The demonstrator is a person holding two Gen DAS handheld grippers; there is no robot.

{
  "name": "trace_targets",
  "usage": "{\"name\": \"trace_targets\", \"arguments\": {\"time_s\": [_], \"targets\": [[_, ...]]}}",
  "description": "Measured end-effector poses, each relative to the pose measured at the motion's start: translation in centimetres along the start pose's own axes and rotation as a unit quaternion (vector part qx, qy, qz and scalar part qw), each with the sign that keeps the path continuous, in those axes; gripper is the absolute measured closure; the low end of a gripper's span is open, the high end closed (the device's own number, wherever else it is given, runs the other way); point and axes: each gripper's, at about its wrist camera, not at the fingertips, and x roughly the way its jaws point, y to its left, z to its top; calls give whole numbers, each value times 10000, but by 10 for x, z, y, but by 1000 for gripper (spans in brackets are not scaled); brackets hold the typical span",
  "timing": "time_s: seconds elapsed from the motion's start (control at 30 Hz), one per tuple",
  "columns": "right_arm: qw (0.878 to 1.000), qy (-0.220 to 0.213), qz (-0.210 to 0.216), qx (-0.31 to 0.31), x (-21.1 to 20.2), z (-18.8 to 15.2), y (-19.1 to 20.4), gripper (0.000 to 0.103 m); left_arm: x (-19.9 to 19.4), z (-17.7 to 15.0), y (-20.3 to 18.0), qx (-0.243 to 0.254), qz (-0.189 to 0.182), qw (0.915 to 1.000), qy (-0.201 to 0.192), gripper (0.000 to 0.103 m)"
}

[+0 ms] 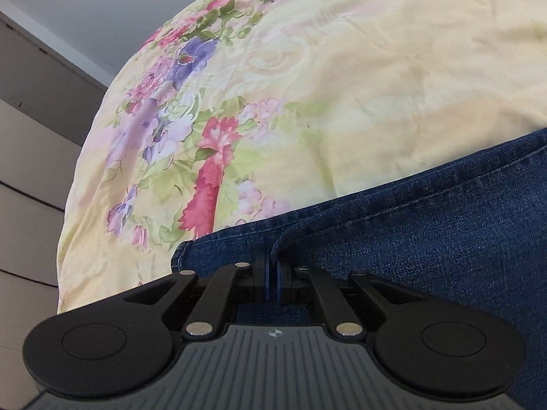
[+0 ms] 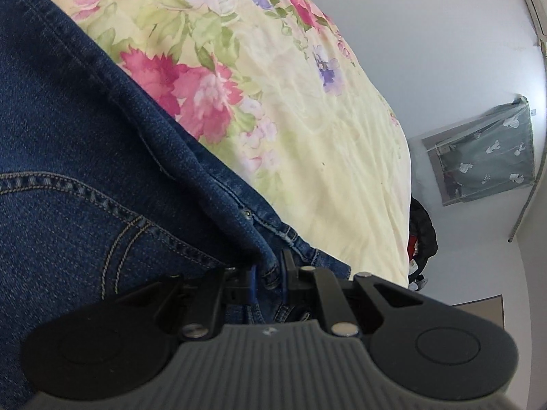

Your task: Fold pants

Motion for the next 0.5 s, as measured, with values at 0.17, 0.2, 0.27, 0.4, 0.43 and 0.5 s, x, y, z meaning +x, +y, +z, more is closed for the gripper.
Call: {"name": "trace_targets", "arguments": {"time_s": [0.17,0.2,0.27,0.4,0.43,0.5], "targets": [[9999,62,-92,-34,-2,2,2,97,-6,-1,32,-79,-187,9998,-89,56],[9999,79,-121,-14,-2,2,2,97,-8,-1,37,-125,-52,9998,-125,44],[9998,127,-183,4,-1,4,4,97,-11,0,47,-203,179,9995,-186,43],[9995,195,-252,-14,-2,8,7,97,-17,-4,76,-863,459,9949,-244,44],[9994,206,-267,-10,-2,8,8,96,-20,-7,84,-1078,406,9930,-263,44],[9990,215,-379,-29,-4,10,8,94,-27,-19,99,-1515,228,9878,-264,44]]}}
